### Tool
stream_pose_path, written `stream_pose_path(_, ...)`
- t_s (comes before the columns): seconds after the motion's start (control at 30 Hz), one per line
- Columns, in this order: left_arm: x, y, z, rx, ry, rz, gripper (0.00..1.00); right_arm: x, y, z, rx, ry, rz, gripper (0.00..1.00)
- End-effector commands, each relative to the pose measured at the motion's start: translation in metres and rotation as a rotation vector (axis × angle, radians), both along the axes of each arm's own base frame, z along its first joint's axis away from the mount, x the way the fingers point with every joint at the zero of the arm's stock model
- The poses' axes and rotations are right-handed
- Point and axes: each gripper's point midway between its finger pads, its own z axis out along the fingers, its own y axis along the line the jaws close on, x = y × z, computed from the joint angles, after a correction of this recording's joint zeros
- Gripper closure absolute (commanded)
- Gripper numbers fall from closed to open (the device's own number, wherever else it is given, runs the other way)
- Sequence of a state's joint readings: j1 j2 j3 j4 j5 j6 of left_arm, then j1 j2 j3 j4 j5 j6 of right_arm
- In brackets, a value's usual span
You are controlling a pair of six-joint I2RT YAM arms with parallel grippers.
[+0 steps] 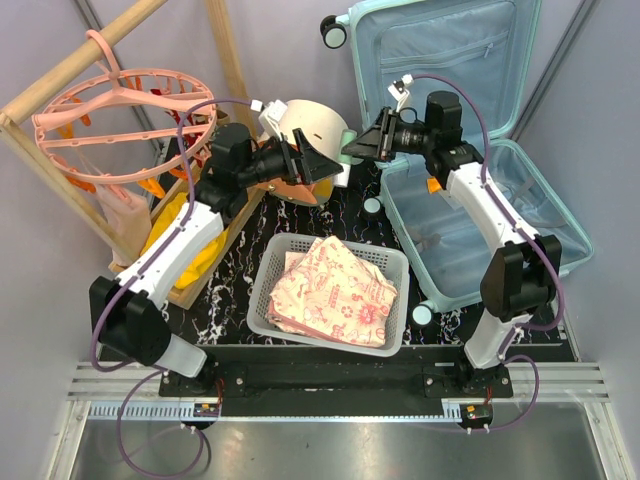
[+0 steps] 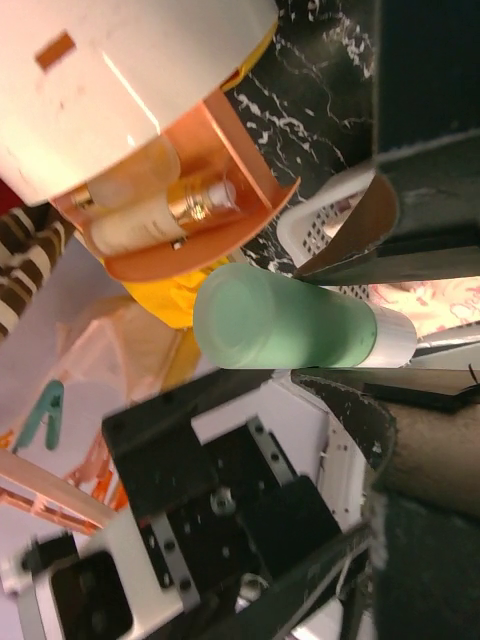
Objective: Open, take out, and arrange the luggage
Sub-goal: Pick up the personal item from the luggage, then place the personal item in the drawer.
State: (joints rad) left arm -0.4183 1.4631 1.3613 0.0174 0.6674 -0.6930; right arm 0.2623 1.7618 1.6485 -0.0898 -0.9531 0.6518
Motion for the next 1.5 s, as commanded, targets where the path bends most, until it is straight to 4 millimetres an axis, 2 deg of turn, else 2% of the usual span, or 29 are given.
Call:
stream_pose_path(0.0, -0.019, -0.012, 0.014, -0.039, -0.001, -0.13, 0.02, -0.028, 0.011, 0.041, 0.059, -0.074, 0.147, 1.0)
stream_pose_path(0.17, -0.018, -0.017, 0.008, -0.035, 0.021, -0.134, 0.05, -0.038, 0.022, 0.04, 0.069, -0.048, 0.214, 1.0)
stream_pose_path(0.37, -0.008, -0.018, 0.011, -0.029, 0.0, -0.105, 0.08, -0.042, 0.027, 0.038, 0.069, -0.043, 0.236, 1.0)
stream_pose_path(0.43, -0.006, -0.02, 0.016, -0.034, -0.003, -0.117, 0.1, -0.043, 0.029, 0.039, 0.069, -0.047, 0.239, 1.0)
stream_pose_path(0.53, -0.006, -0.026, 0.015, -0.034, 0.002, -0.136, 0.21, -0.042, 0.03, 0.041, 0.071, -0.053, 0.242, 1.0)
stream_pose_path(0.57, -0.005, -0.027, 0.014, -0.033, 0.005, -0.138, 0.28, -0.041, 0.031, 0.042, 0.072, -0.058, 0.244, 1.0)
stream_pose_path(0.63, -0.005, -0.027, 0.014, -0.032, 0.0, -0.14, 0.37, -0.04, 0.032, 0.041, 0.071, -0.056, 0.247, 1.0)
stream_pose_path(0.67, -0.006, -0.028, 0.012, -0.031, 0.005, -0.143, 0.48, -0.04, 0.031, 0.041, 0.07, -0.056, 0.241, 1.0)
stream_pose_path(0.73, -0.007, -0.028, 0.01, -0.026, 0.015, -0.147, 0.59, -0.039, 0.031, 0.04, 0.068, -0.06, 0.234, 1.0)
stream_pose_path(0.77, -0.008, -0.028, 0.007, -0.022, 0.021, -0.153, 0.73, -0.037, 0.031, 0.039, 0.066, -0.057, 0.22, 1.0)
stream_pose_path(0.87, -0.007, -0.026, 0.003, -0.01, 0.021, -0.136, 0.94, -0.03, 0.029, 0.036, 0.056, -0.056, 0.162, 0.89)
stream_pose_path(0.9, -0.008, -0.022, 0.0, 0.007, 0.041, -0.113, 1.0, -0.026, 0.028, 0.035, 0.051, -0.057, 0.135, 0.76)
stream_pose_path(0.93, -0.006, -0.019, -0.002, 0.016, 0.043, -0.09, 1.0, -0.025, 0.025, 0.039, 0.049, -0.07, 0.108, 0.7)
stream_pose_path(1.0, 0.007, -0.004, -0.008, 0.038, 0.065, 0.011, 1.0, -0.011, 0.017, 0.036, 0.035, -0.076, 0.015, 0.58)
stream_pose_path(1.03, 0.009, 0.004, -0.003, 0.037, 0.063, 0.058, 1.0, -0.005, 0.011, 0.041, 0.03, -0.091, -0.041, 0.47)
stream_pose_path(1.1, 0.028, 0.026, -0.009, 0.041, 0.112, 0.227, 1.0, 0.005, -0.002, 0.04, 0.023, -0.09, -0.107, 0.44)
stream_pose_path(1.13, 0.03, 0.036, -0.005, 0.033, 0.12, 0.292, 1.0, 0.008, -0.008, 0.044, 0.021, -0.1, -0.145, 0.42)
stream_pose_path(1.17, 0.043, 0.051, -0.012, 0.018, 0.17, 0.414, 1.0, 0.01, -0.013, 0.043, 0.017, -0.104, -0.162, 0.41)
stream_pose_path(1.27, 0.056, 0.074, -0.016, -0.058, 0.236, 0.585, 1.0, 0.013, -0.026, 0.047, 0.006, -0.137, -0.201, 0.36)
stream_pose_path(1.33, 0.064, 0.081, -0.009, -0.093, 0.24, 0.644, 1.0, 0.012, -0.031, 0.051, 0.003, -0.151, -0.209, 0.35)
stream_pose_path(1.47, 0.086, 0.093, -0.015, -0.139, 0.32, 0.785, 1.0, 0.008, -0.035, 0.05, -0.005, -0.156, -0.223, 0.34)
